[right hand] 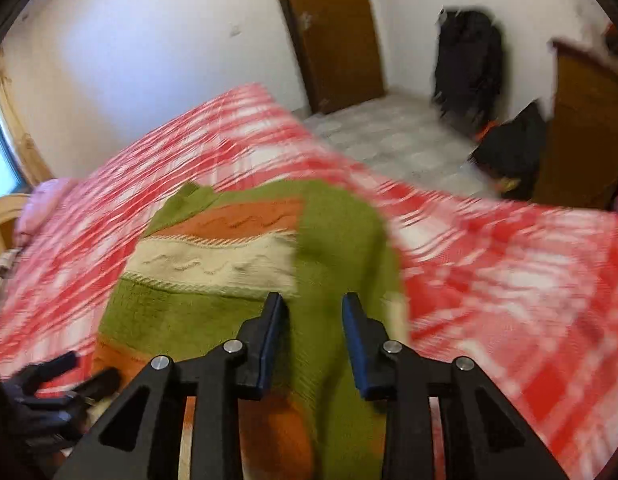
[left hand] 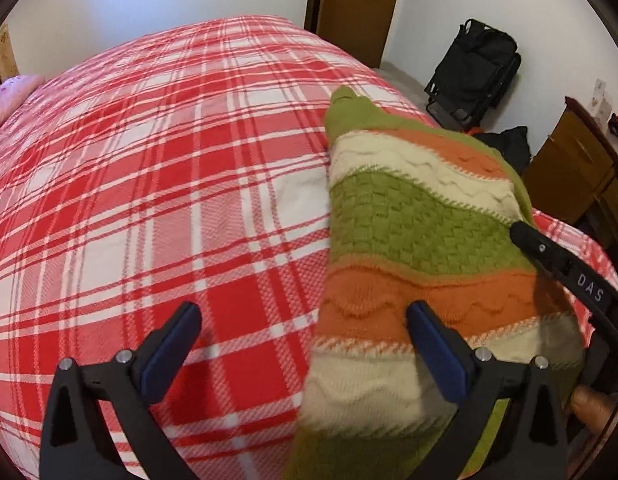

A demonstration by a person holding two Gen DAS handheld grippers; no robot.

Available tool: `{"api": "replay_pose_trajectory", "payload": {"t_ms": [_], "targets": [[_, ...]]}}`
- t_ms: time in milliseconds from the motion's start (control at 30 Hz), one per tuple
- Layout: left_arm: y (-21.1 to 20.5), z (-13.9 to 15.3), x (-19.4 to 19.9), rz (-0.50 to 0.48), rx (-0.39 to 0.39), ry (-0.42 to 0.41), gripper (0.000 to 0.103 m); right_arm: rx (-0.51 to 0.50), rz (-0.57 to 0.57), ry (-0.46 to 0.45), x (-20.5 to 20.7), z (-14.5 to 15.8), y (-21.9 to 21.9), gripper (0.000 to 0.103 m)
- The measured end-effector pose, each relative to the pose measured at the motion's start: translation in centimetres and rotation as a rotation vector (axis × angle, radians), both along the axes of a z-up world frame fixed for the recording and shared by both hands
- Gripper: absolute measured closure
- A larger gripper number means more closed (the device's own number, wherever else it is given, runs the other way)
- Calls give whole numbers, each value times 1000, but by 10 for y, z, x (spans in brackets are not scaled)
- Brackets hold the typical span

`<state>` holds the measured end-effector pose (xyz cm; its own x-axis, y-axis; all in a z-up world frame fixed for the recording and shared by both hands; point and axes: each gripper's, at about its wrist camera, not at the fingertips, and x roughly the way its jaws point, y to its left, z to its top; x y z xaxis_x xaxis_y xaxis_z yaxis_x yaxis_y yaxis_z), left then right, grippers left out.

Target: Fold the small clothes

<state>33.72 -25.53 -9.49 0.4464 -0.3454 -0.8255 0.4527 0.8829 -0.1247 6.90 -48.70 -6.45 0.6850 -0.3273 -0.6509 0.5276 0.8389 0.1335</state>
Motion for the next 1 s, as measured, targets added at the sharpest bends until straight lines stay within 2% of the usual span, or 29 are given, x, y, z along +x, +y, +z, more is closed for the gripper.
{"api": "replay_pose_trajectory", "payload": {"t_ms": [100, 167, 233, 267, 333, 433, 533, 600, 667, 733, 767, 867, 933, 1000], "targets": [[30, 6, -10, 7, -24, -45, 0, -71, 41, -57, -18, 22, 27, 72], [45, 2, -15, 53, -5, -65, 0, -41, 140, -86, -12, 30, 45, 72], [55, -5, -17, 77, -1, -42, 0, 19, 239, -93, 2, 31, 59, 72], [59, -11, -18, 84, -9, -17, 0, 67, 300, -86, 17, 27, 68, 72], [61, -21, -19, 95, -1, 12, 0, 103, 361, -32, 44, 13, 79, 72], [56, -28, -22, 105, 45, 4, 0, 208, 406, 63, 93, -27, 88, 72], [58, -28, -21, 110, 70, -11, 0, 106, 425, -3, 104, -35, 95, 73], [63, -29, -22, 107, 80, -17, 0, 61, 425, -33, 103, -38, 99, 73], [69, -28, -24, 107, 80, -19, 0, 77, 419, -39, 98, -35, 95, 73], [74, -28, -27, 102, 78, -31, 0, 86, 360, -41, 85, -23, 93, 73], [74, -27, -29, 98, 78, -39, 0, 59, 305, -54, 67, -11, 95, 73], [74, -18, -40, 72, 67, -81, 0, 2, 272, -113, 15, 11, 106, 72], [73, -11, -48, 60, 61, -123, 0, -47, 210, -67, -10, 13, 109, 72], [69, -6, -55, 43, 52, -150, 0, -57, 119, 53, -25, -3, 101, 72]]}}
